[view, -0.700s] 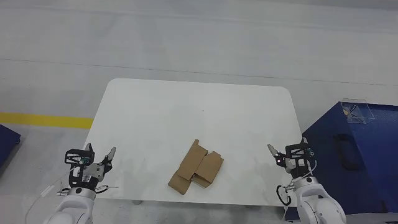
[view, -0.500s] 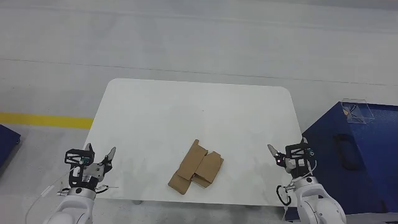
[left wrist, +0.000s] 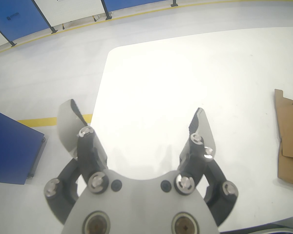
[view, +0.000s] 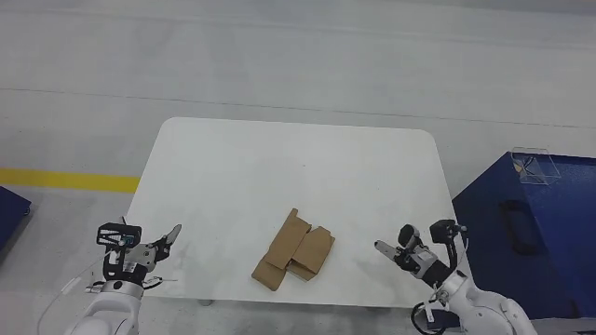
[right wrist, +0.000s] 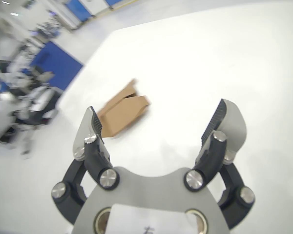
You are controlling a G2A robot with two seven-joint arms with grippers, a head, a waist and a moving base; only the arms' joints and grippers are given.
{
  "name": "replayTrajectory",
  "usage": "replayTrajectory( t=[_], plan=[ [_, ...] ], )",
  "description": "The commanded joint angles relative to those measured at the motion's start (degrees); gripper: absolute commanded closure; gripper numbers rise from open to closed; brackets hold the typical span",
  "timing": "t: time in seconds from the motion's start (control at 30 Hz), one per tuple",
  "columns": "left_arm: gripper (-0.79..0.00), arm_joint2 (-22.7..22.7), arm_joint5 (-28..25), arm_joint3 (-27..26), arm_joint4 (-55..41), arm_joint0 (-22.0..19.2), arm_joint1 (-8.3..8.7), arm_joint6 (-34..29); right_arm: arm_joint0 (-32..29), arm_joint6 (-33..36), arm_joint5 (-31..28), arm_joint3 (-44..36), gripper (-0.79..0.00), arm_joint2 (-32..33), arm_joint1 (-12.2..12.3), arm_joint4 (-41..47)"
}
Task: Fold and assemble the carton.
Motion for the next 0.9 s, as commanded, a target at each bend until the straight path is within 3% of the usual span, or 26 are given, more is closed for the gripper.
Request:
replayTrajectory(
  t=[0.0,0.13,0.27,0.47,0.57,0.7,0.87],
  plan=[
    [-0.785,0.00,0.00,0.00,0.00,0.00,0.00,0.00,3.71,16.92,-0.77,4.30,-0.785,-1.19,0.73,22.64],
    [-0.785,0.00,0.00,0.00,0.00,0.00,0.00,0.00,10.10,32.87,2.60,12.13,-0.785,-6.21,1.12,36.98],
    [-0.785,0.00,0.00,0.00,0.00,0.00,0.00,0.00,15.98,37.47,5.40,20.15,-0.785,-13.31,0.38,39.89],
    [-0.785,0.00,0.00,0.00,0.00,0.00,0.00,0.00,23.32,36.80,5.77,30.57,-0.785,-22.43,-1.45,40.39],
    [-0.785,0.00,0.00,0.00,0.00,0.00,0.00,0.00,26.30,35.69,6.56,34.94,-0.671,-25.65,-2.36,41.14],
    [-0.785,0.00,0.00,0.00,0.00,0.00,0.00,0.00,29.87,33.21,8.34,39.77,-0.674,-28.73,-3.37,40.59],
    [-0.785,0.00,0.00,0.00,0.00,0.00,0.00,0.00,33.12,30.05,8.77,44.19,-0.610,-31.68,-4.53,39.90]
  ],
)
